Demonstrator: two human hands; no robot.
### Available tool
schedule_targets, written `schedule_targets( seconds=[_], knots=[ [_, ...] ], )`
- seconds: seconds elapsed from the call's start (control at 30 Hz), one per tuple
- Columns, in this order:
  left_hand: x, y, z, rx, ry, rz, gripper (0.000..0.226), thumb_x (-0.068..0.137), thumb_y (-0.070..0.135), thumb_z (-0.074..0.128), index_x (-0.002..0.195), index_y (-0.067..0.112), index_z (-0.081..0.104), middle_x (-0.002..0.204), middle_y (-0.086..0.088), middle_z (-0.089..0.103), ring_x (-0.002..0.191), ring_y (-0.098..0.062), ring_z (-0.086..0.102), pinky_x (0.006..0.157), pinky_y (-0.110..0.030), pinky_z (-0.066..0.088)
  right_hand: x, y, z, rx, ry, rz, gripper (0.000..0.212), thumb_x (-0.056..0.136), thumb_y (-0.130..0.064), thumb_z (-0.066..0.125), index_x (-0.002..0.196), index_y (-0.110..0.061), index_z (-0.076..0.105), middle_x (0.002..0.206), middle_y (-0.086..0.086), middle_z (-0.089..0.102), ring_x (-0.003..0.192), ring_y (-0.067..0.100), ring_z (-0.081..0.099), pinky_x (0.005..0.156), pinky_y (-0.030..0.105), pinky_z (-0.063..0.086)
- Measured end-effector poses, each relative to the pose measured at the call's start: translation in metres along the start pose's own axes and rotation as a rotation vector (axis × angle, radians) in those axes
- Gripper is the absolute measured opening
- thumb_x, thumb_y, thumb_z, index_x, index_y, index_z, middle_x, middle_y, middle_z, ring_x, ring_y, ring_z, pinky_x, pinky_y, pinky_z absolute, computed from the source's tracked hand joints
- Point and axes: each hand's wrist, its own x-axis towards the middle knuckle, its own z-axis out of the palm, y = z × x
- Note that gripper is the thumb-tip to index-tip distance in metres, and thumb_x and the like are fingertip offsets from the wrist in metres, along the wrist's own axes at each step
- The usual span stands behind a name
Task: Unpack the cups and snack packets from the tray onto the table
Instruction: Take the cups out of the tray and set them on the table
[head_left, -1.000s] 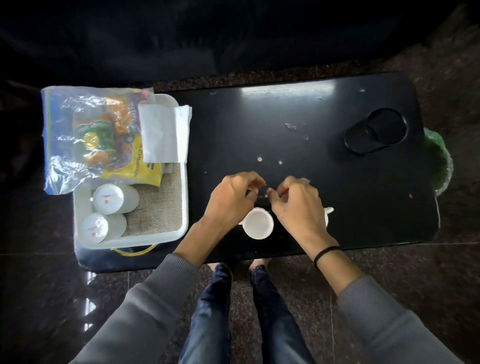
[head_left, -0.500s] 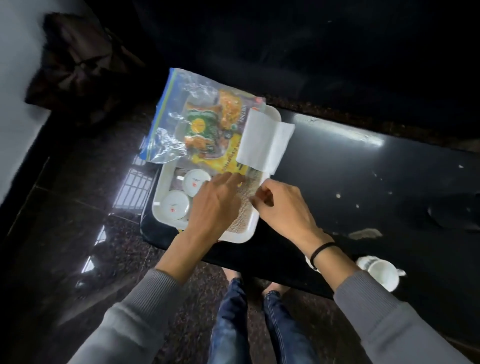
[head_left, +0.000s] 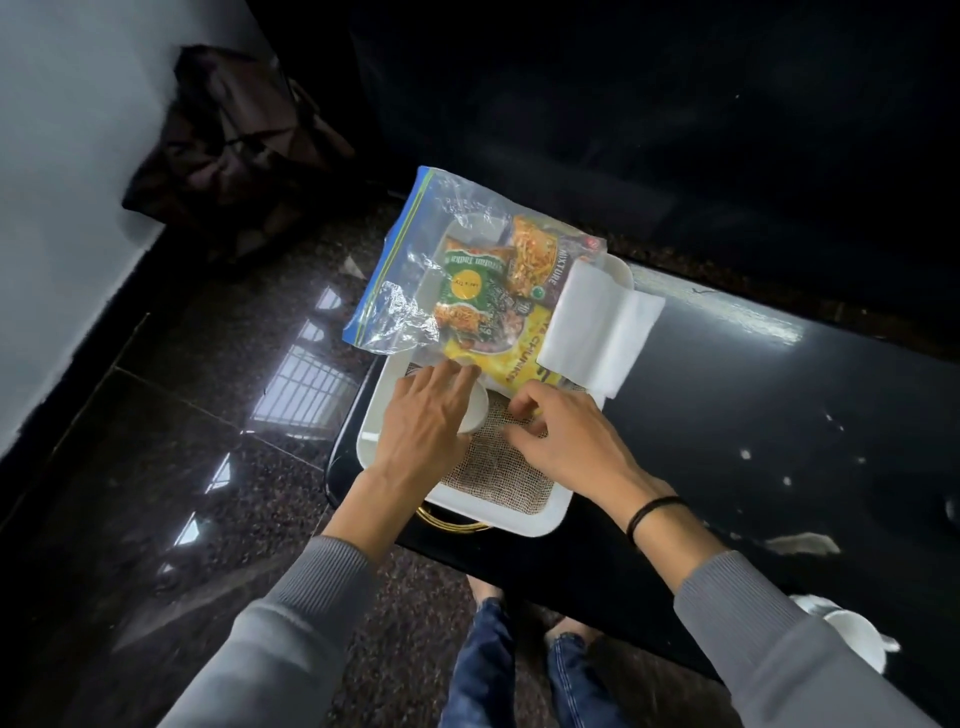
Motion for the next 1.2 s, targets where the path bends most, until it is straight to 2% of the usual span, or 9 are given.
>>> schedule_targets(
  seconds=[0.2,0.37,0.5,0.67,0.77,0.83,1.03,1.1,1.2],
  knots=[
    [0.001,0.0,-0.004,-0.084,0.056,0.041,0.07,0.073,0.033,0.083,0.135,0.015,0.056,0.128,-0.005,0.061,0.11,-0.026,0.062,0.093,-0.032,0.038,-0.004,0.008,-0.008,0.005,0.032,0.016,0.021,0.096,-0.035,0.068,0.111,-0.022,0.064,0.11,-0.006,0.068,0.101,0.015,0.066,0.091,0.042,0.055],
    [-0.007,0.013,-0.019,-0.185,0.139,0.031,0.07,0.07,0.032,0.085,0.132,0.013,0.06,0.123,-0.006,0.066,0.106,-0.03,0.063,0.09,-0.034,0.042,-0.012,0.014,-0.014,0.083,0.101,0.007,0.02,0.094,-0.035,0.07,0.11,-0.025,0.064,0.111,-0.012,0.069,0.094,0.011,0.069,0.086,0.043,0.059],
    [-0.01,0.031,-0.038,-0.331,0.196,-0.023,0.072,0.067,0.036,0.088,0.13,0.014,0.062,0.115,-0.005,0.067,0.095,-0.03,0.064,0.08,-0.036,0.045,-0.022,0.024,-0.02,0.145,0.143,-0.018,0.036,0.091,-0.03,0.073,0.123,-0.027,0.058,0.123,-0.012,0.066,0.102,0.006,0.066,0.084,0.036,0.058],
    [0.0,0.057,-0.054,-0.653,0.121,-0.116,0.077,0.061,0.048,0.09,0.129,0.025,0.064,0.111,0.003,0.067,0.092,-0.016,0.064,0.074,-0.026,0.052,-0.037,0.047,-0.036,0.297,0.062,-0.053,0.077,0.08,-0.029,0.084,0.144,-0.041,0.043,0.131,-0.02,0.051,0.108,0.001,0.056,0.077,0.007,0.04],
    [0.01,0.072,-0.056,-0.866,-0.041,-0.15,0.055,0.062,0.054,0.087,0.112,0.039,0.07,0.097,0.016,0.072,0.081,-0.001,0.067,0.062,-0.01,0.046,-0.048,0.062,-0.05,0.365,0.098,-0.078,0.075,0.074,-0.045,0.089,0.138,-0.043,0.049,0.132,-0.018,0.057,0.115,0.001,0.057,0.088,0.02,0.047],
    [0.017,0.085,-0.054,-1.018,-0.117,-0.167,0.043,0.064,0.057,0.086,0.101,0.039,0.076,0.084,0.015,0.074,0.077,0.002,0.07,0.064,-0.015,0.049,-0.056,0.072,-0.062,0.408,0.135,-0.07,0.068,0.071,-0.054,0.088,0.129,-0.046,0.054,0.124,-0.02,0.062,0.111,-0.003,0.059,0.086,0.02,0.049],
    [0.026,0.128,-0.041,-1.373,-0.286,-0.234,0.047,0.082,0.062,0.071,0.102,0.02,0.079,0.094,-0.01,0.079,0.091,-0.024,0.076,0.081,-0.03,0.062,-0.075,0.112,-0.083,0.597,0.203,0.076,0.053,0.068,-0.074,0.079,0.11,-0.045,0.065,0.108,-0.019,0.074,0.099,0.0,0.07,0.084,0.029,0.055],
    [0.026,0.142,-0.035,-1.479,-0.273,-0.262,0.043,0.09,0.051,0.069,0.103,0.011,0.077,0.096,-0.021,0.076,0.091,-0.031,0.076,0.078,-0.029,0.063,-0.077,0.128,-0.084,0.694,0.252,0.166,0.058,0.066,-0.08,0.075,0.107,-0.04,0.068,0.105,-0.015,0.076,0.095,0.005,0.075,0.089,0.034,0.056],
    [0.026,0.163,-0.021,-1.558,-0.273,-0.236,0.027,0.093,0.023,0.072,0.117,0.011,0.073,0.103,-0.012,0.079,0.099,-0.026,0.075,0.08,-0.028,0.061,-0.08,0.152,-0.086,0.835,0.3,0.308,0.065,0.064,-0.081,0.075,0.107,-0.032,0.068,0.109,-0.006,0.076,0.095,0.015,0.078,0.093,0.044,0.059]
  ],
)
